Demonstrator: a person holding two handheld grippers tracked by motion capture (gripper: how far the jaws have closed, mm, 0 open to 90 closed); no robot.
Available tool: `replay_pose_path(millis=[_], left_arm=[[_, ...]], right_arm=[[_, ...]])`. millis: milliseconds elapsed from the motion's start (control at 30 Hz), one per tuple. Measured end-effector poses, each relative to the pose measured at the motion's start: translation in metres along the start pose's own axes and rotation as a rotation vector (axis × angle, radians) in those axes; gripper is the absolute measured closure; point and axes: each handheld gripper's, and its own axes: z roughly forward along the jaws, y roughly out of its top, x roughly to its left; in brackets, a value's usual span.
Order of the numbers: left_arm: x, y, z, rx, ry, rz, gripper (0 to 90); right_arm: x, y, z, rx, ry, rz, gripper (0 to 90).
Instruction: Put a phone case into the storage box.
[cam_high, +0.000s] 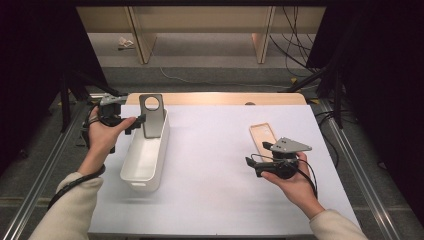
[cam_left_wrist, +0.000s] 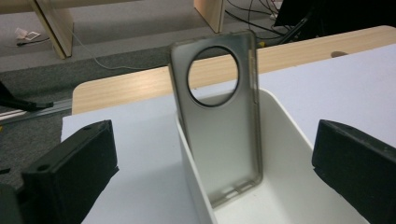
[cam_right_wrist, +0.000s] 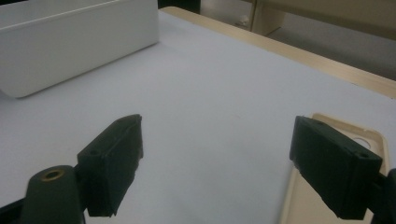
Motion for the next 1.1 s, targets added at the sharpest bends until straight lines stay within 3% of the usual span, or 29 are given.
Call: replay_pose_path(millis=[133, 467, 667, 867, 967, 1100], left_arm=[[-0.009, -0.011, -0.012, -0.029, -0.017, -0.018, 0.4], [-0.036, -0.029, -0.038, -0.051, -0.08, 0.011, 1.6], [-0.054, -0.036, -0.047, -0.053, -0.109, 0.051, 2.2], [-0.072, -0.048, -0.06, -0.065, -0.173, 0.044, 4.0], [-0.084, -0.056, -0.069, -0.077, -0.221, 0.016, 5.0], [-0.098, -0.067, -0.079, -0.08, -0.246, 0.039, 5.1]], right_arm=[[-0.001, 0.0, 0.0, -0.002, -0.003, 0.002, 18.2], [-0.003, 0.0, -0.001, -0.001, -0.01, 0.008, 17.6], [-0.004, 0.001, -0.001, -0.004, -0.011, 0.007, 17.5], [-0.005, 0.0, -0.002, -0.002, -0.013, 0.009, 17.3], [-0.007, 0.0, -0.001, -0.005, -0.014, 0.008, 17.2], [-0.01, -0.001, -0.002, 0.004, -0.017, 0.008, 16.9]])
